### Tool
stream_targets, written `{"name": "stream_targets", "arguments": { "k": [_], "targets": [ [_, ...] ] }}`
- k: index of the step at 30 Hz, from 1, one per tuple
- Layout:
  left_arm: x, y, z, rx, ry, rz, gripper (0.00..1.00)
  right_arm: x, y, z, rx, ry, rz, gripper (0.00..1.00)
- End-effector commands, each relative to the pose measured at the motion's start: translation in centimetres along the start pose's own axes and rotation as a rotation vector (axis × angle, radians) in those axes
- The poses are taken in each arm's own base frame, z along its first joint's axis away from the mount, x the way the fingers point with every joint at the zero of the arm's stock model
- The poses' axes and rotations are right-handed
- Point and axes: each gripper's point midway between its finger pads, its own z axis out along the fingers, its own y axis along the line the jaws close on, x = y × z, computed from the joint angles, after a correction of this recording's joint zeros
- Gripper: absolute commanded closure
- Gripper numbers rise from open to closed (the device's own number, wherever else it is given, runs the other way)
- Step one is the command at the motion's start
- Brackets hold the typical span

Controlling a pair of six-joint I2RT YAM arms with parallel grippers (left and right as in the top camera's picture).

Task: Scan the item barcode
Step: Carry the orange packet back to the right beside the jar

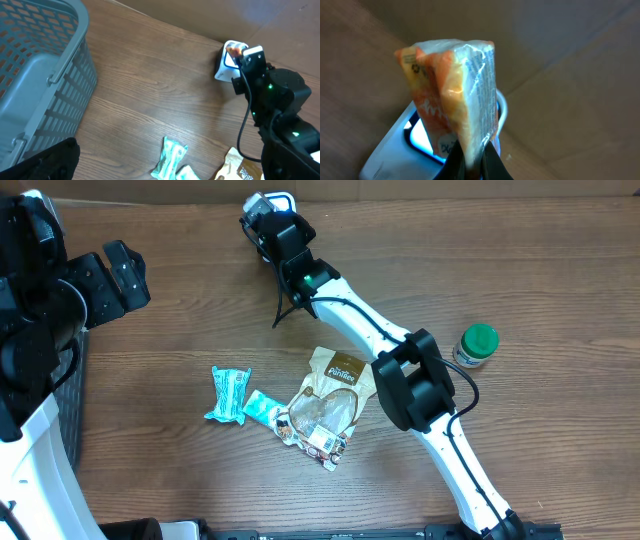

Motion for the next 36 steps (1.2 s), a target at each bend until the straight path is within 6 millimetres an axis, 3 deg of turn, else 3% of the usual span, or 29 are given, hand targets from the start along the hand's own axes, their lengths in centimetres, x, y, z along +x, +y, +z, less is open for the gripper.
{"name": "stream_targets", "arguments": {
  "k": [1, 6, 10, 13, 18, 20, 23, 25, 31, 36],
  "targets": [
    [-0.3, 0.2, -0.1, -0.009, -0.013, -0.013, 0.0, -6.4, -5.4, -4.7, -0.055, -0.103, 0.236, 0.96],
    [-0.3, 0.2, -0.1, -0.009, -0.013, -0.013, 0.01, -6.3, -6.5, -8.9, -0.265, -0.002, 0.415, 0.96],
    [-0.3, 0.2, -0.1, -0.009, -0.013, -0.013, 0.0, -3.4, -7.6, -13.2, -0.416, 0.192, 0.563, 0.96],
    [-0.3, 0.2, -0.1, -0.009, -0.013, -0.013, 0.01, 1.0, -8.9, -16.2, -0.422, 0.403, 0.618, 0.96],
    [-0.3, 0.2, -0.1, -0.009, -0.013, -0.013, 0.0, 10.3, -10.1, -20.5, -0.409, 0.806, 0.658, 0.96],
    [-0.3, 0.2, -0.1, -0.009, -0.013, -0.013, 0.0, 13.2, -10.4, -21.6, -0.398, 0.917, 0.667, 0.96],
    [-0.3, 0.2, -0.1, -0.009, -0.013, -0.013, 0.01, 19.8, -12.1, -22.6, -0.213, 1.129, 0.713, 0.96],
    [-0.3, 0.2, -0.1, -0.009, -0.013, -0.013, 0.01, 22.6, -12.5, -23.0, -0.118, 1.211, 0.742, 0.96],
    [-0.3, 0.2, -0.1, -0.009, -0.013, -0.013, 0.01, 28.3, -11.9, -24.7, 0.031, 1.373, 0.721, 0.96],
    [-0.3, 0.2, -0.1, -0.009, -0.013, -0.013, 0.01, 31.1, -12.1, -25.8, 0.14, 1.441, 0.674, 0.96]
  ]
}}
